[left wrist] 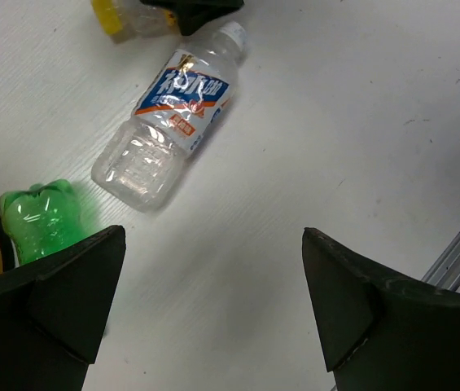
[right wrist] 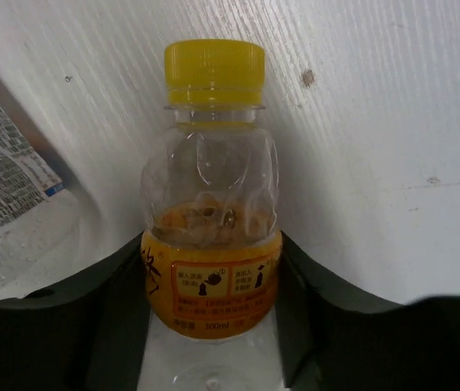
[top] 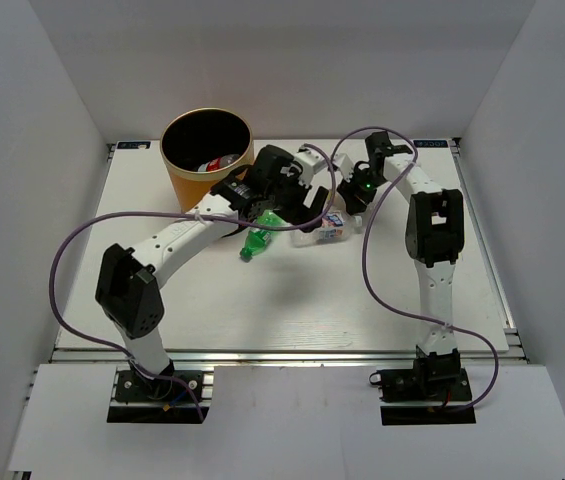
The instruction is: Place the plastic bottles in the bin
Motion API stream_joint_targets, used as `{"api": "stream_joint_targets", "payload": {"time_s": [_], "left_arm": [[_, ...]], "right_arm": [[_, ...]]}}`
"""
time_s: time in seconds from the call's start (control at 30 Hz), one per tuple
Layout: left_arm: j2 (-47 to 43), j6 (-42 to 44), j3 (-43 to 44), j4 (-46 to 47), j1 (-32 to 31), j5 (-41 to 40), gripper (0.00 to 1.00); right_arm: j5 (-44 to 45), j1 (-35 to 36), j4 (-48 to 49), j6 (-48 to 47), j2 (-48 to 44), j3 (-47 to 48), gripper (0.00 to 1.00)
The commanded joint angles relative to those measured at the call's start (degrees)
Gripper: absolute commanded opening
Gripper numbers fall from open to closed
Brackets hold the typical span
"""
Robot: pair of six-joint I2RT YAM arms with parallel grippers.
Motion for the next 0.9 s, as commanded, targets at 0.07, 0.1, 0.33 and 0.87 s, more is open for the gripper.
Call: {"api": "stream_joint_targets", "payload": {"time_s": [0.07,0.1,0.33,0.87], "left_arm": [[-5.1,1.4,-2.6,5.2,-0.6,2.4,0.99],[-6.5,1.4,-6.2,5.9,-0.6,2.4,0.99],[-26.8,-5.6,-28.9,17.4,-1.1,2.4,0.99],[-45.7,-17.0,-46.5,4.1,-3.4,-1.7,0.99]], "right_arm": [[-1.2,0.1,-4.8,-3.2,-1.9,0.6,0.31],[-2.2,0.1,-6.2,-3.6,-2.4,0.9,0.25],[-14.2,1.5,1.0,3.7,-11.3,11.9,0.12],[-26.4,16.9,83.9,69.4,-6.8,19.7,0.14]]}}
